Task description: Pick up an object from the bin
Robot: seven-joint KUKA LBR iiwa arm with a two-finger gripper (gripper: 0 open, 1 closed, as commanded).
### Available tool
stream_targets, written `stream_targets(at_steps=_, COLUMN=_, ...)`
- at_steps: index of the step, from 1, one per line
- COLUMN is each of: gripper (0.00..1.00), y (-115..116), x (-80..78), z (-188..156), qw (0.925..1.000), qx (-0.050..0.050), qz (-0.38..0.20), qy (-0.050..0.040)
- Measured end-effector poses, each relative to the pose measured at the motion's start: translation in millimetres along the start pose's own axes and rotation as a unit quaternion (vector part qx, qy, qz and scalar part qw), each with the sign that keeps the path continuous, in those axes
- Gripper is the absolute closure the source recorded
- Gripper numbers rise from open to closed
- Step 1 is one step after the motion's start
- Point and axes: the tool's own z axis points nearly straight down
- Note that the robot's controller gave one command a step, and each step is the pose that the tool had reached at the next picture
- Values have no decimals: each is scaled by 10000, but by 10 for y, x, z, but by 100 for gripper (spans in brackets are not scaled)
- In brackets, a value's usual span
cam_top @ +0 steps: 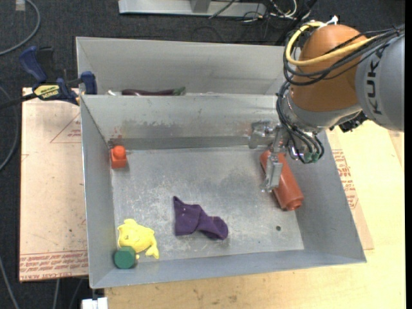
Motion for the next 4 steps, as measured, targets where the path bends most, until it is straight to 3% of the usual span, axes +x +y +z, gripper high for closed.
stream_targets(at_steps=1, gripper=0, y=0, x=-12, z=-49, qw=10000, qx=2, qz=-3, qy=-37)
stream_targets(at_steps=2, gripper=0, y=76, x=-134, z=296, qw=9998, qx=9, qz=-202, qy=-81)
stream_targets(at_steps=3, gripper=0, y=311, x=178, z=647, qw=9995, qx=1, qz=-306, qy=-38)
stream_targets(at_steps=4, gripper=0, y=678, x=420, z=744, qw=9997, qx=3, qz=-230, qy=-27)
